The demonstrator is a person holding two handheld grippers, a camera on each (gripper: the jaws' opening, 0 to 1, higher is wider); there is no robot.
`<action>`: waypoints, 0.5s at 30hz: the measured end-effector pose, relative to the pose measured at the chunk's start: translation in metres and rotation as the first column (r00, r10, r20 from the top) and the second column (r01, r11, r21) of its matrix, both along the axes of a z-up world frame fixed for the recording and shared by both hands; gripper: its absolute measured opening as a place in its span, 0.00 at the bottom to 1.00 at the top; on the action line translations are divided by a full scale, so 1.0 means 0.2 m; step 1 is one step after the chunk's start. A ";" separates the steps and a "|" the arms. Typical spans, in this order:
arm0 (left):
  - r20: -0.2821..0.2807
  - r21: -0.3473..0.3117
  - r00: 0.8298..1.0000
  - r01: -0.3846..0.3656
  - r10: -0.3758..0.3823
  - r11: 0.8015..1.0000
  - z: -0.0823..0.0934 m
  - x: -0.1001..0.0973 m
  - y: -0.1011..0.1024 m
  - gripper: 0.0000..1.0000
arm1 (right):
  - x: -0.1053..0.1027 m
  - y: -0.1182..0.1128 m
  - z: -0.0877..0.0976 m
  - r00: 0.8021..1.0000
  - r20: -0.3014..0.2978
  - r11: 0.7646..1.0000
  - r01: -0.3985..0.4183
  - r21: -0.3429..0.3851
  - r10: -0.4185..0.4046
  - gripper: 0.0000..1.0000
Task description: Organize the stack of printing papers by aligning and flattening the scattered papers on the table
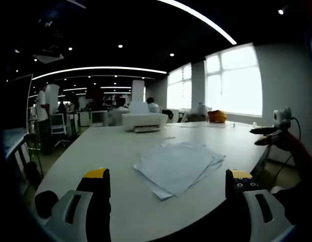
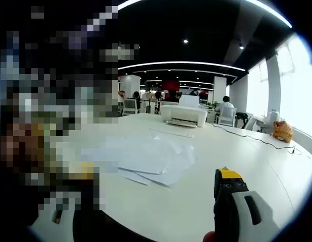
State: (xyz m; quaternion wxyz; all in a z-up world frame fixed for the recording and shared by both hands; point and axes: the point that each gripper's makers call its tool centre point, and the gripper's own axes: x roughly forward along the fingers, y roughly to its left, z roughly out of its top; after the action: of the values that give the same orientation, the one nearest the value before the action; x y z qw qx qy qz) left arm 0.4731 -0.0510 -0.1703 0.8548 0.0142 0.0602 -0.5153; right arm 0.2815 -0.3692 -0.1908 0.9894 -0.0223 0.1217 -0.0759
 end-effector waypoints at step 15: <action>0.001 -0.003 1.000 0.005 -0.005 1.000 0.00 -0.01 0.00 0.97 | 0.00 0.00 0.00 1.000 -0.003 1.000 0.001 -0.001 -0.001 0.90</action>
State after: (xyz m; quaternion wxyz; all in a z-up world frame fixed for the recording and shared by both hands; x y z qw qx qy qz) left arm 0.4713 -0.0517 -0.1696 0.8536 0.0132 0.0589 -0.5174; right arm 0.2817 -0.3695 -0.1914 0.9892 -0.0228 0.1231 -0.0765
